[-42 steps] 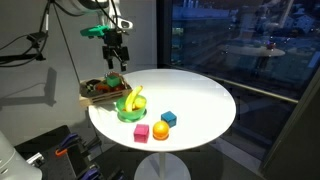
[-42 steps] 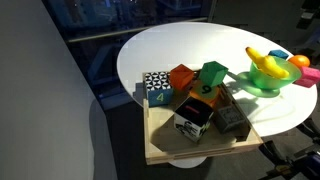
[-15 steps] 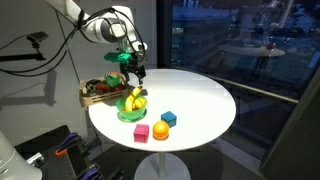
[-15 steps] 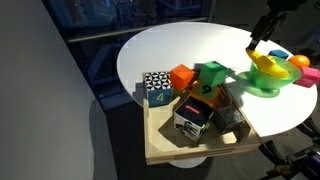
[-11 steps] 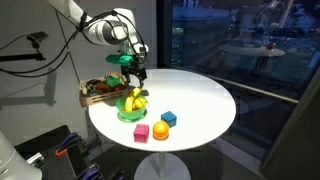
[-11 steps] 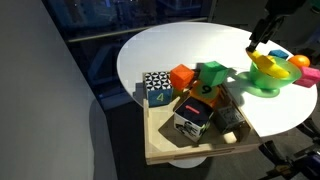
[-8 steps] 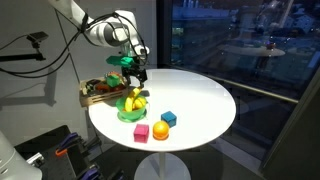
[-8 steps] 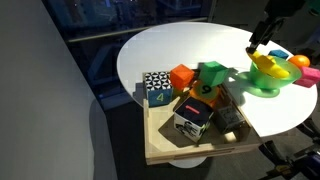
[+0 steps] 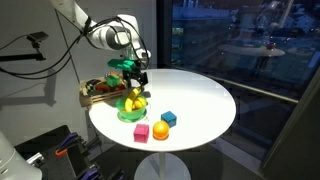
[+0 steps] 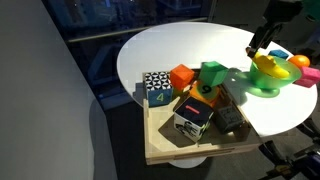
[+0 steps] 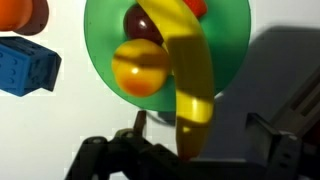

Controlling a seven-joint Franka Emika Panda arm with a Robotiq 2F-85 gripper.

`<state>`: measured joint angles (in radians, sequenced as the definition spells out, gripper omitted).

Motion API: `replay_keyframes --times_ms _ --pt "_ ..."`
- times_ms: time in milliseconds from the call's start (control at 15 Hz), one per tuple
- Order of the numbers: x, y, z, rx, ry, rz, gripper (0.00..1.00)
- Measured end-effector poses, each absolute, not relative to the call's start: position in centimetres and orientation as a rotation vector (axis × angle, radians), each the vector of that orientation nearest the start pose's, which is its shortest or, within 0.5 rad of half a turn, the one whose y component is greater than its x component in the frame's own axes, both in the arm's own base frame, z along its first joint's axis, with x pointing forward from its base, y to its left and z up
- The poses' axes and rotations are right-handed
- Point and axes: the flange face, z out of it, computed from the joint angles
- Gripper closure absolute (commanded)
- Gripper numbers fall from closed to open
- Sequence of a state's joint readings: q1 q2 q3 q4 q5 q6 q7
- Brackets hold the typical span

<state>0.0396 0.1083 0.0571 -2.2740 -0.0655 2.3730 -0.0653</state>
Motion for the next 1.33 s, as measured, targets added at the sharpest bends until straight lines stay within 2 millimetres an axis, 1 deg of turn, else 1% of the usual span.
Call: replay_keyframes --times_ms 67,133,200,333,533,733,800,1067,1333 --pt "52.5 5.0 30.7 -3.163 -0.332 0.019 0.00" --pt "52.5 5.0 30.5 -3.163 -0.332 0.023 0.04" --pt "52.5 4.9 30.3 -3.163 -0.332 0.027 0.27" --pt "52.5 4.9 30.1 -3.163 -0.331 0.028 0.29" --pt "52.7 4.8 29.9 -3.163 -0.328 0.018 0.55" --pt "52.7 4.6 29.9 -3.163 -0.323 0.012 0.77" --pt "52.8 4.6 29.9 -3.163 -0.322 0.011 0.86" --pt "53.0 4.6 30.7 -3.164 -0.320 -0.015 0.87" --pt "52.9 4.6 32.4 -3.161 -0.307 -0.039 0.87"
